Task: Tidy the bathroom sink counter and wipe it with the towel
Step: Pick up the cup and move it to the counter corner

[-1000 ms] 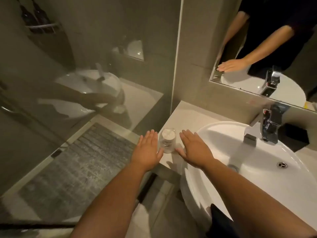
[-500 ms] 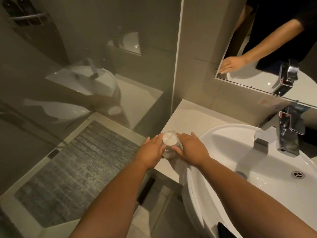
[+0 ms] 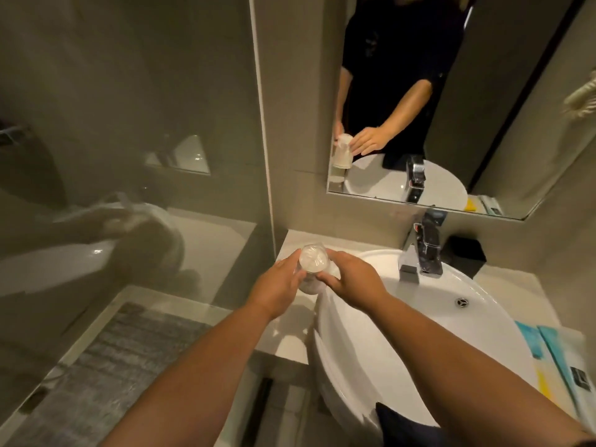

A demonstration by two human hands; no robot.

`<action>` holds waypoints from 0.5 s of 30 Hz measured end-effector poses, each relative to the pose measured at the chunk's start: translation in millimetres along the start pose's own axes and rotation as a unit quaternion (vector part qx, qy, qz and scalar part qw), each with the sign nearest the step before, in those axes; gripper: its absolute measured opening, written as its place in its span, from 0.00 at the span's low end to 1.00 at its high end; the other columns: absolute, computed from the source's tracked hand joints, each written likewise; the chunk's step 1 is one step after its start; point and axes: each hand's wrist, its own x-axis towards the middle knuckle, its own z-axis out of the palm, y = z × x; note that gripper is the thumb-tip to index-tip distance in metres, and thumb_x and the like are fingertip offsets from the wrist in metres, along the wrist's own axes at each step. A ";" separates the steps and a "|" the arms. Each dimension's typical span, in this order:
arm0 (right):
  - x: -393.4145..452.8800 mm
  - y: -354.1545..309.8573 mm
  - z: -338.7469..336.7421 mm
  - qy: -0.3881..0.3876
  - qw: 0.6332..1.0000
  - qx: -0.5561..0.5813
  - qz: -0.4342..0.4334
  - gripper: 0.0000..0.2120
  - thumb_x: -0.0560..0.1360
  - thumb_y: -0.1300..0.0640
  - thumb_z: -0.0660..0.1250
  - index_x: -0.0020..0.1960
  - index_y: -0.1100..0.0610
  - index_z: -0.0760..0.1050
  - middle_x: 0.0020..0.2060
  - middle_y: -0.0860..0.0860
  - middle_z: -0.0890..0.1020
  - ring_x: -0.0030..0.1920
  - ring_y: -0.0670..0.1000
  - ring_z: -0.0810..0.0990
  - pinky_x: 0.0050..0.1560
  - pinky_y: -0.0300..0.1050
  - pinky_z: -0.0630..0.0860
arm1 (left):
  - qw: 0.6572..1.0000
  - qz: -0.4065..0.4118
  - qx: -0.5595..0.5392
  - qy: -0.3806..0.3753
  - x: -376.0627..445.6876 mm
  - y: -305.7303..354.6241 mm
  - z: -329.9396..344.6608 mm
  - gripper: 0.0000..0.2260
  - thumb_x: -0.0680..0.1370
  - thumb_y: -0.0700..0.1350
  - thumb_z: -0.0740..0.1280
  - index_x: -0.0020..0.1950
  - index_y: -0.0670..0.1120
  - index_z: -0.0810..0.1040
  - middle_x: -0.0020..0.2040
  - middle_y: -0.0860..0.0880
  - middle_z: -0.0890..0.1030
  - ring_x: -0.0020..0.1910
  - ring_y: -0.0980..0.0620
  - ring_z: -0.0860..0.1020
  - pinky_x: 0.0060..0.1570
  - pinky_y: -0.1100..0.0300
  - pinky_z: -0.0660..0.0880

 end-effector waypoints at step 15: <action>-164.7 129.8 -78.6 0.085 0.964 0.012 0.250 0.23 0.74 0.39 0.64 0.67 0.45 0.71 0.62 0.47 0.80 0.60 0.51 0.77 0.56 0.44 0.71 | 0.974 0.189 -0.039 -0.119 20.6 144.8 166.0 0.16 0.79 0.57 0.56 0.66 0.69 0.58 0.63 0.51 0.79 0.56 0.48 0.78 0.48 0.59 0.69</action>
